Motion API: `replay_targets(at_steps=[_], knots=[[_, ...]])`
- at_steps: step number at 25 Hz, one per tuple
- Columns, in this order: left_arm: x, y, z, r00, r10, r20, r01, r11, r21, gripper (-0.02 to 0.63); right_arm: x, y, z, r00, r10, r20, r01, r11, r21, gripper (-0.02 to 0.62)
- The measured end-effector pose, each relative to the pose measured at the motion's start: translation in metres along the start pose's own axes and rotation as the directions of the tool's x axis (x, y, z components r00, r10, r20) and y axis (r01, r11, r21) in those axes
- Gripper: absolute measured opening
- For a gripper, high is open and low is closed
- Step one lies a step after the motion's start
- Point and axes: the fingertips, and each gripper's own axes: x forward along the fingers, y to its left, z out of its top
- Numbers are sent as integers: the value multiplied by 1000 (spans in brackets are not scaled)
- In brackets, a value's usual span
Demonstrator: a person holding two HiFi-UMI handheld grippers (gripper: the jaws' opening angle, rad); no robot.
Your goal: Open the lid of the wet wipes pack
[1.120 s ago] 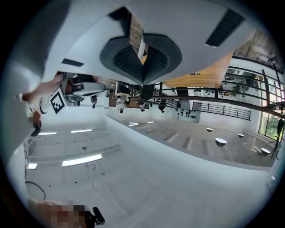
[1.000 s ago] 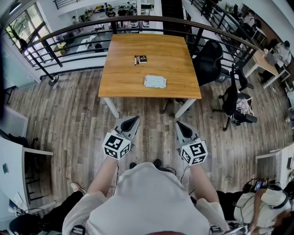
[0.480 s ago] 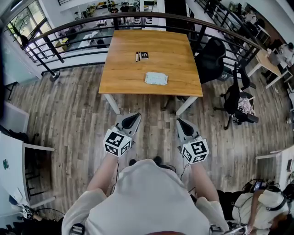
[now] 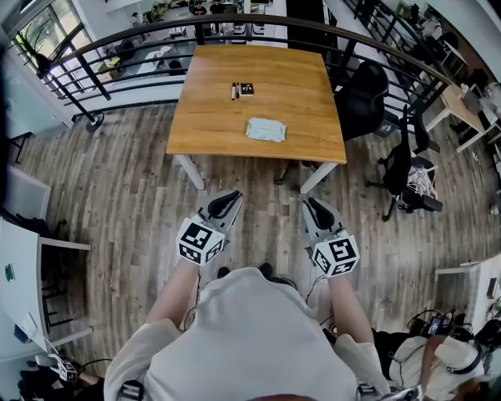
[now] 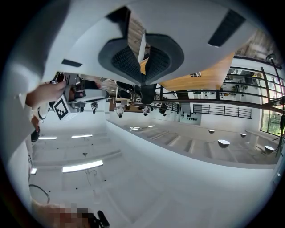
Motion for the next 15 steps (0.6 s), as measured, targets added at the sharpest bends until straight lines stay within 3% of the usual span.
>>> replay_targets(at_steps=[6,15], knots=[[17,-9,-6,1000,5,-16,-5,1000,6,73,-2,-21,-4,1000,20,-1,-20,1000,2,127],[41,-23,-15,999,27,-31,-27,1000,12,83,-2,-47,-13,995,93,-31,-94,995,-31,163]])
